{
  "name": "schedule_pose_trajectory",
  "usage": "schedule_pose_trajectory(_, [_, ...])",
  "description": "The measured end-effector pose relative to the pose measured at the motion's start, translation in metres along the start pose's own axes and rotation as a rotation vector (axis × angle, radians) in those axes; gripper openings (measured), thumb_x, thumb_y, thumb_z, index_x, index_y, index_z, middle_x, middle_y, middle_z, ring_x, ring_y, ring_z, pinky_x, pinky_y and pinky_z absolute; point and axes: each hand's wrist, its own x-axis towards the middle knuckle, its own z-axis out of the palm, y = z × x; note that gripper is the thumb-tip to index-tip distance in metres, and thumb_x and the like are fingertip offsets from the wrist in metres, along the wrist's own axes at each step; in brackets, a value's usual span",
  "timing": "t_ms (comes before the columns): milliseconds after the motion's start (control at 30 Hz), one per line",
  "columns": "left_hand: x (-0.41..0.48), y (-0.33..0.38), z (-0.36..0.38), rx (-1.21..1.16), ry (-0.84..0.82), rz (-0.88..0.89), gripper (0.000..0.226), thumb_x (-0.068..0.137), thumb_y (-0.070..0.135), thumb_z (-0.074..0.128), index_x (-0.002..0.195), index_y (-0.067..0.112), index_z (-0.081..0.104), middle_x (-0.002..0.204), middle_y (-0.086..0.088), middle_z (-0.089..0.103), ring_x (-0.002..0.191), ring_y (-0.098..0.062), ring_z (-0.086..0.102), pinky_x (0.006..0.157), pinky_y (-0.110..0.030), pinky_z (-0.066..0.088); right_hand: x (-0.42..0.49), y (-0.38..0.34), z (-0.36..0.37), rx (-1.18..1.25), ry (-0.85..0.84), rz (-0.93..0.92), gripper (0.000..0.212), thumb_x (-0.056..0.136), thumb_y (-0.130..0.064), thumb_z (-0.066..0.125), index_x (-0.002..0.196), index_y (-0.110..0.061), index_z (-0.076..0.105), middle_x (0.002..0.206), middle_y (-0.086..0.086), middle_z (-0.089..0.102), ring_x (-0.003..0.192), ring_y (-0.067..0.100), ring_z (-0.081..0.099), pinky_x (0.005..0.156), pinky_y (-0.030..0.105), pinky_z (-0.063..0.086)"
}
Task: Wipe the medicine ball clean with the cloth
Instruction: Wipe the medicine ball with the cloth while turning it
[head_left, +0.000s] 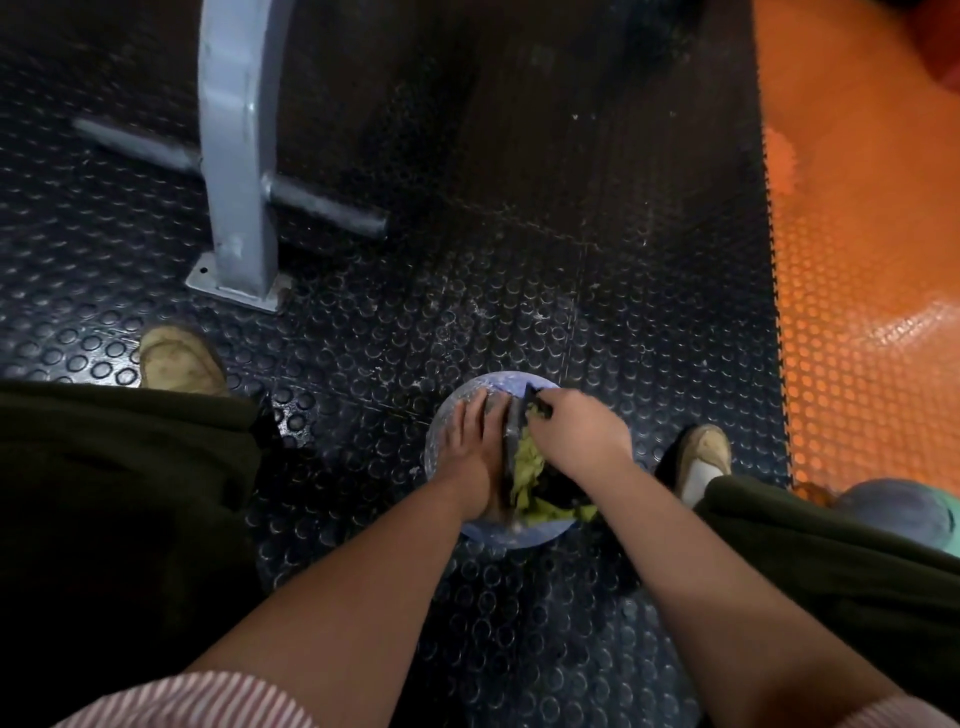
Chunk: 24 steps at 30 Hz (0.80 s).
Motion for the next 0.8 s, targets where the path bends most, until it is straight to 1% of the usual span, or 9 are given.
schedule_pose_trajectory(67, [-0.004, 0.003, -0.004, 0.028, -0.016, -0.011, 0.147, 0.064, 0.038, 0.088, 0.145, 0.021, -0.033, 0.154, -0.005, -0.037, 0.142, -0.031, -0.031, 0.118, -0.050, -0.012, 0.018, -0.006, -0.005, 0.009, -0.017, 0.024, 0.029, 0.096, -0.029, 0.043, 0.119, -0.024, 0.061, 0.110, 0.002, 0.065, 0.099, 0.025, 0.060, 0.070, 0.029, 0.042])
schedule_pose_trajectory(133, [-0.004, 0.005, -0.008, 0.018, -0.015, -0.019, 0.147, 0.062, 0.037, 0.089, 0.146, 0.022, -0.032, 0.154, -0.005, -0.035, 0.143, -0.030, -0.030, 0.119, -0.050, -0.009, 0.020, -0.008, -0.001, -0.001, -0.021, 0.014, 0.029, 0.097, -0.028, 0.043, 0.119, -0.020, 0.060, 0.108, 0.004, 0.064, 0.098, 0.026, 0.060, 0.070, 0.030, 0.044])
schedule_pose_trajectory(233, [0.001, 0.005, -0.011, -0.006, -0.014, -0.028, 0.132, 0.074, 0.029, 0.080, 0.146, 0.025, -0.031, 0.154, -0.003, -0.035, 0.144, -0.027, -0.029, 0.120, -0.047, -0.004, -0.008, 0.000, 0.015, 0.028, 0.061, -0.032, 0.024, 0.098, -0.034, 0.040, 0.099, -0.019, 0.059, 0.091, 0.002, 0.057, 0.085, 0.025, 0.059, 0.064, 0.029, 0.040])
schedule_pose_trajectory(300, [0.000, 0.007, -0.010, -0.041, 0.006, -0.016, 0.122, 0.079, 0.021, 0.074, 0.147, 0.029, -0.028, 0.155, 0.000, -0.034, 0.145, -0.025, -0.027, 0.121, -0.045, -0.004, -0.031, 0.005, 0.026, -0.001, 0.141, -0.074, 0.024, 0.098, -0.035, 0.040, 0.089, -0.018, 0.056, 0.089, 0.001, 0.058, 0.085, 0.027, 0.060, 0.060, 0.029, 0.035])
schedule_pose_trajectory(367, [-0.002, 0.010, -0.008, -0.095, 0.012, -0.003, 0.118, 0.082, 0.016, 0.071, 0.148, 0.032, -0.024, 0.155, 0.003, -0.034, 0.144, -0.024, -0.028, 0.120, -0.045, -0.009, -0.033, 0.010, 0.026, -0.042, 0.133, -0.072, 0.023, 0.096, -0.032, 0.042, 0.091, -0.017, 0.059, 0.093, 0.001, 0.061, 0.086, 0.027, 0.060, 0.061, 0.029, 0.035])
schedule_pose_trajectory(433, [-0.005, 0.014, -0.008, -0.083, -0.011, -0.002, 0.117, 0.083, 0.014, 0.071, 0.148, 0.031, -0.025, 0.153, 0.003, -0.037, 0.143, -0.024, -0.031, 0.117, -0.045, -0.012, -0.021, 0.011, 0.017, -0.034, 0.069, -0.015, 0.022, 0.095, -0.030, 0.043, 0.096, -0.020, 0.062, 0.089, 0.000, 0.060, 0.084, 0.026, 0.058, 0.063, 0.028, 0.038])
schedule_pose_trajectory(633, [-0.006, 0.023, -0.014, -0.006, -0.057, -0.035, 0.142, 0.066, 0.029, 0.089, 0.148, 0.024, -0.026, 0.155, -0.003, -0.036, 0.143, -0.030, -0.030, 0.117, -0.048, -0.009, 0.022, 0.000, -0.003, 0.043, 0.030, 0.053, 0.023, 0.095, -0.027, 0.044, 0.101, -0.019, 0.065, 0.085, 0.001, 0.059, 0.077, 0.022, 0.051, 0.065, 0.029, 0.041])
schedule_pose_trajectory(700, [-0.003, 0.022, -0.015, -0.074, -0.047, -0.045, 0.137, 0.068, 0.023, 0.087, 0.150, 0.026, -0.023, 0.156, 0.000, -0.033, 0.144, -0.028, -0.029, 0.117, -0.046, -0.010, 0.020, 0.000, -0.001, 0.077, 0.015, 0.074, 0.023, 0.095, -0.027, 0.044, 0.102, -0.020, 0.064, 0.086, 0.001, 0.060, 0.078, 0.023, 0.052, 0.066, 0.029, 0.042])
schedule_pose_trajectory(800, [0.003, 0.017, -0.016, -0.146, 0.003, -0.017, 0.118, 0.078, 0.014, 0.075, 0.151, 0.031, -0.017, 0.157, 0.002, -0.028, 0.145, -0.026, -0.026, 0.120, -0.045, -0.009, -0.005, 0.007, 0.009, 0.077, 0.030, 0.073, 0.023, 0.094, -0.029, 0.043, 0.103, -0.021, 0.063, 0.094, 0.003, 0.064, 0.086, 0.026, 0.058, 0.066, 0.029, 0.039])
